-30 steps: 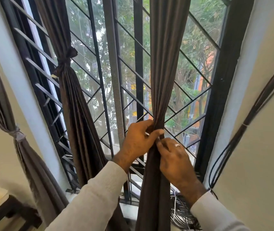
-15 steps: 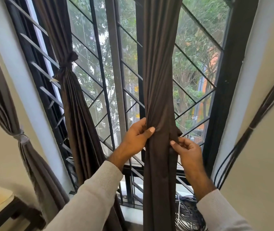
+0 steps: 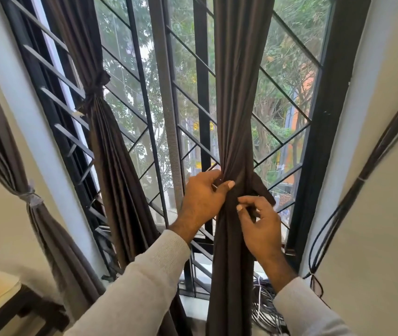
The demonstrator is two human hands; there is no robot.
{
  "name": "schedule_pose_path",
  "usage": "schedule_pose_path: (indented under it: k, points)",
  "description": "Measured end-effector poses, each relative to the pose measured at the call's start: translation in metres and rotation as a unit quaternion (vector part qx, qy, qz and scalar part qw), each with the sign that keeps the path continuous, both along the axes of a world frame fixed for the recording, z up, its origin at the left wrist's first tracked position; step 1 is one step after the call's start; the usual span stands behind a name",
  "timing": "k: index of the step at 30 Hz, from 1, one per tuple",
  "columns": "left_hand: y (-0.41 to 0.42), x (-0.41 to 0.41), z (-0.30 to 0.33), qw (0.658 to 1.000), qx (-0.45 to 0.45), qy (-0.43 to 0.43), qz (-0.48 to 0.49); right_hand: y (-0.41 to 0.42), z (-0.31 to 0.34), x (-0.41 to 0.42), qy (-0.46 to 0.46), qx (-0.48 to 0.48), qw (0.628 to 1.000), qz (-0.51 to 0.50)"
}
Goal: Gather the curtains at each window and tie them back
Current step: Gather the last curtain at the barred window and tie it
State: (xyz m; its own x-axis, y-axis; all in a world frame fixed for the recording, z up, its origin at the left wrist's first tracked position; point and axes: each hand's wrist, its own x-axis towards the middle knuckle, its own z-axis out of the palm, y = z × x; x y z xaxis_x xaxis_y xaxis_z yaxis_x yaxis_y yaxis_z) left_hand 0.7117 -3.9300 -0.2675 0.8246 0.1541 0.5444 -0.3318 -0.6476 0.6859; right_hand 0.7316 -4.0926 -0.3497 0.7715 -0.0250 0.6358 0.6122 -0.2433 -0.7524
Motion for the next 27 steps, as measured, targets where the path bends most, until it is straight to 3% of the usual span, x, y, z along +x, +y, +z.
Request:
schedule_pose_path:
  k: [2,5,8,11,14,16,20,24,27]
  points:
    - [0.000,-0.004,0.002,0.999,-0.008,0.023,-0.028,0.001,0.000,0.011,0.128,0.090,0.988,0.000]
    - [0.004,-0.007,0.004,0.981,-0.089,0.054,-0.166,-0.002,0.011,0.016,0.283,0.187,0.937,0.086]
    - [0.010,-0.011,0.005,0.952,-0.149,0.068,-0.258,-0.009,0.011,0.026,0.322,0.144,0.917,0.185]
    - [0.016,-0.013,0.008,0.966,-0.136,0.060,-0.209,-0.014,0.007,0.036,0.327,0.108,0.906,0.246]
    - [0.026,-0.010,0.007,0.995,-0.040,0.013,-0.094,-0.017,0.013,0.034,0.288,0.210,0.910,0.211]
    - [0.027,-0.009,0.008,0.999,0.042,0.002,0.009,-0.019,0.018,0.028,0.223,0.236,0.933,0.156]
    - [0.012,-0.008,0.005,0.980,0.148,-0.045,0.128,-0.015,0.022,0.002,0.085,0.138,0.985,0.050]
    - [-0.008,-0.003,0.000,0.987,0.103,-0.051,0.108,-0.006,0.016,-0.018,-0.092,-0.034,0.995,0.005]
    - [-0.011,0.003,-0.003,1.000,0.024,-0.003,0.010,-0.010,0.009,-0.021,-0.113,-0.105,0.988,-0.012]
